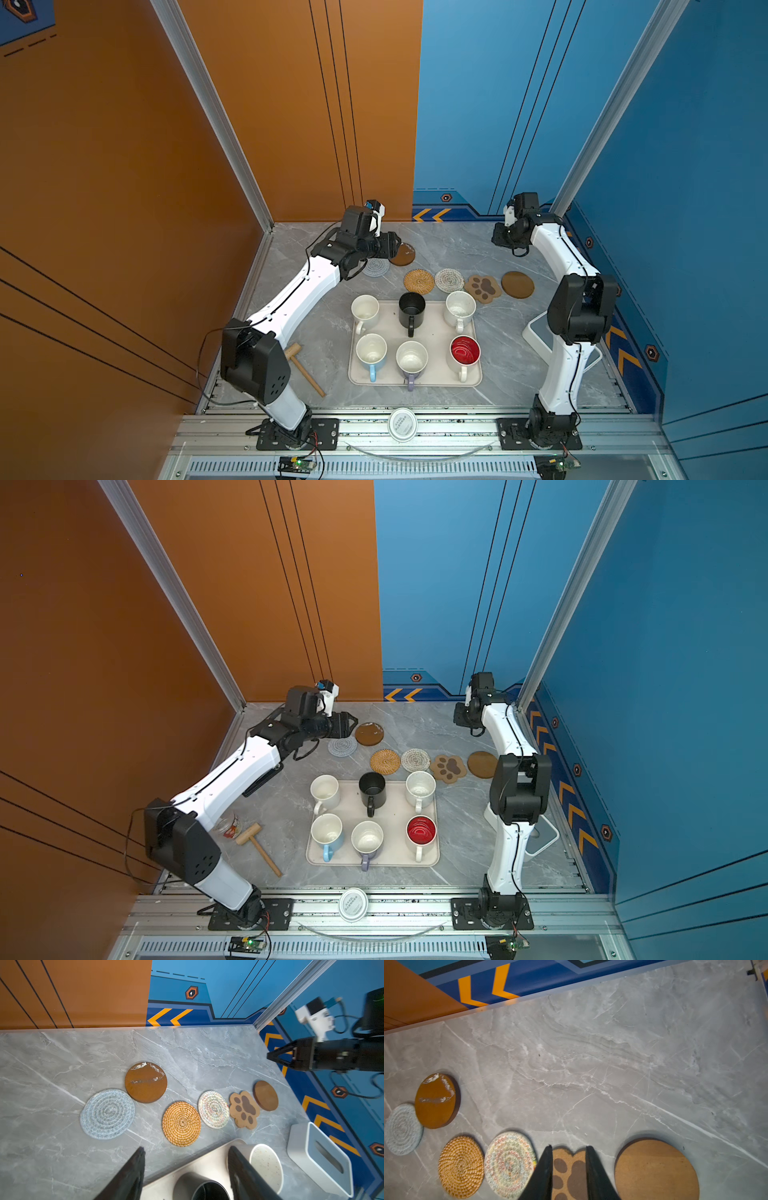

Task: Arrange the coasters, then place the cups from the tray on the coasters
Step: 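Lower the left gripper over the glossy brown coaster while the right arm swings back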

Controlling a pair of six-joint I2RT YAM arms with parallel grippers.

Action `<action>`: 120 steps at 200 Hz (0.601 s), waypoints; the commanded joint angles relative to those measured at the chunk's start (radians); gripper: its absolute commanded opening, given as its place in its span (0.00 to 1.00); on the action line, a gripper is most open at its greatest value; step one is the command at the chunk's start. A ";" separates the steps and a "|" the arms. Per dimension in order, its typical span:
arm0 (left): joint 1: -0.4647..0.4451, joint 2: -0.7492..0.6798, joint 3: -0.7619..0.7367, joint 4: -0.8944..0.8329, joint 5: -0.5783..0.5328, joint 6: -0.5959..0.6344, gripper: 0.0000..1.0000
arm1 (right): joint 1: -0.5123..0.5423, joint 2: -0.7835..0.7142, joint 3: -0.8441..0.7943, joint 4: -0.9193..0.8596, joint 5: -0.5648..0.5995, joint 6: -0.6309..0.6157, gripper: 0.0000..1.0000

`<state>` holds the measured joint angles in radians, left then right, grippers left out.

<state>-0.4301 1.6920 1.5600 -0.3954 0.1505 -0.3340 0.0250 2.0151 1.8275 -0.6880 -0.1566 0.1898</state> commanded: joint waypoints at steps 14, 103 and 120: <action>0.012 0.204 0.185 -0.116 -0.079 0.044 0.63 | 0.085 -0.166 -0.229 0.131 0.028 0.072 0.27; 0.004 0.646 0.640 -0.134 -0.117 0.008 0.69 | 0.234 -0.474 -0.484 0.131 0.110 0.097 0.32; 0.002 0.722 0.714 -0.134 -0.140 -0.003 0.69 | 0.252 -0.532 -0.515 0.119 0.132 0.099 0.33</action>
<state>-0.4248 2.3356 2.1834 -0.5064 0.0582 -0.3183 0.2520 1.5589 1.3544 -0.5388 -0.0807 0.2863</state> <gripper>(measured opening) 0.685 0.322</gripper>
